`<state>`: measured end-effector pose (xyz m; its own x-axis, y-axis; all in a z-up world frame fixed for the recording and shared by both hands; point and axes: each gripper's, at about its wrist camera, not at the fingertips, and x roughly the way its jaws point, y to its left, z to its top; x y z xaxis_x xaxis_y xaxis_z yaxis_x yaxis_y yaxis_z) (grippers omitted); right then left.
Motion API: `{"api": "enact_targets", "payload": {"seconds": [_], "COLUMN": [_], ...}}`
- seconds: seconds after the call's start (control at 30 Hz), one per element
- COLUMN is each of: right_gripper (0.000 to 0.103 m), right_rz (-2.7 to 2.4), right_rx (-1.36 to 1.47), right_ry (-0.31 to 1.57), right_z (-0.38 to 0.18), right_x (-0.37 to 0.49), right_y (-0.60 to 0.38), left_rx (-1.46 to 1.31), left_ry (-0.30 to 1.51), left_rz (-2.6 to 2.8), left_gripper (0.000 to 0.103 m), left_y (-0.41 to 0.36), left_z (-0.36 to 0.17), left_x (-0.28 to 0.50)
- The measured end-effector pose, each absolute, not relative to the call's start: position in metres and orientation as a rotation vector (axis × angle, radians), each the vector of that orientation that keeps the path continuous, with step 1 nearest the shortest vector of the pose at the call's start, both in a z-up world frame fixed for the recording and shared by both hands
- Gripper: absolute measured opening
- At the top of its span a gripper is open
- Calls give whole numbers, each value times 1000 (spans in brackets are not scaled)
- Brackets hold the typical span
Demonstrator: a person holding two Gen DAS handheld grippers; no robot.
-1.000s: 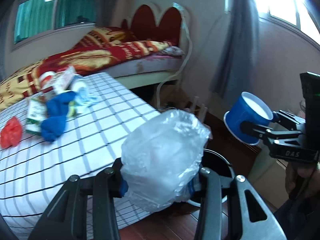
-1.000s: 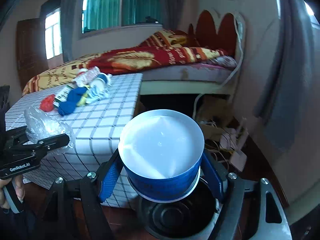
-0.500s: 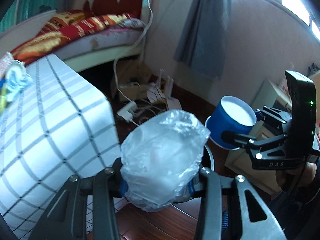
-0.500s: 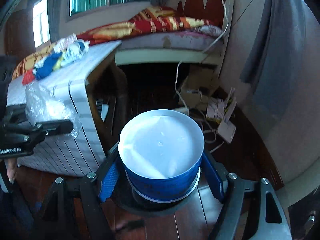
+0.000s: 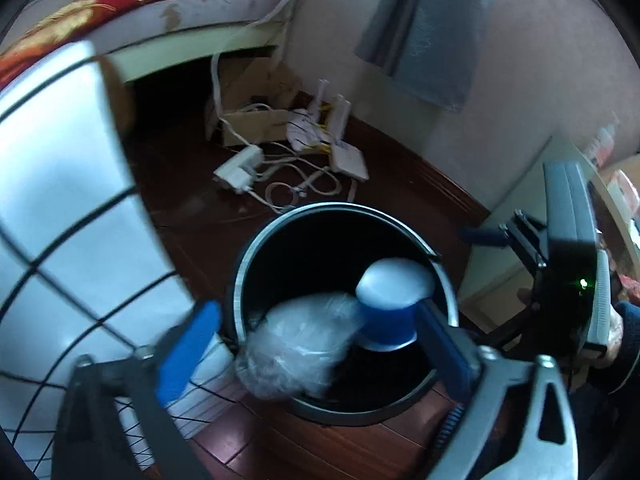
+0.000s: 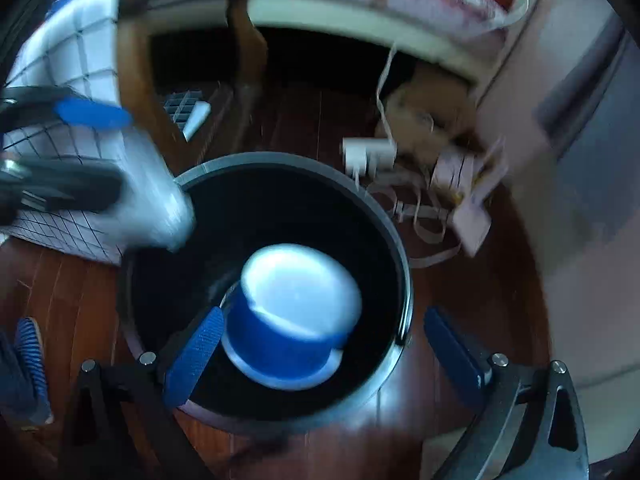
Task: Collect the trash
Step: 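Carry the bag and cup over the black bucket and open both tools, then move both tools back toward the trash on the box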
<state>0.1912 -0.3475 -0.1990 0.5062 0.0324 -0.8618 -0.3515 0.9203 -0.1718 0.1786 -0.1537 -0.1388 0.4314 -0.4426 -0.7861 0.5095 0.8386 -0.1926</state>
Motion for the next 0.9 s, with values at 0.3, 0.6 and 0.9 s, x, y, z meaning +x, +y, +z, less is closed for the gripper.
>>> {"api": "enact_targets", "payload": {"seconds": [0.3, 0.6, 0.9], "right_gripper": [103, 103, 103], "right_rz": [146, 134, 140], "right_rx": [-177, -118, -91], "right_ry": [1008, 963, 913], "right_z": [-190, -164, -133], "right_x": [180, 167, 150], "right_y": [-367, -348, -325], "left_rx": [98, 117, 102], "left_ry": [904, 856, 824], "left_rz": [-472, -400, -346], "left_gripper": [101, 103, 103], "left_y": [-138, -129, -114], "left_z": [-134, -118, -103], "left_x": [163, 151, 134]}}
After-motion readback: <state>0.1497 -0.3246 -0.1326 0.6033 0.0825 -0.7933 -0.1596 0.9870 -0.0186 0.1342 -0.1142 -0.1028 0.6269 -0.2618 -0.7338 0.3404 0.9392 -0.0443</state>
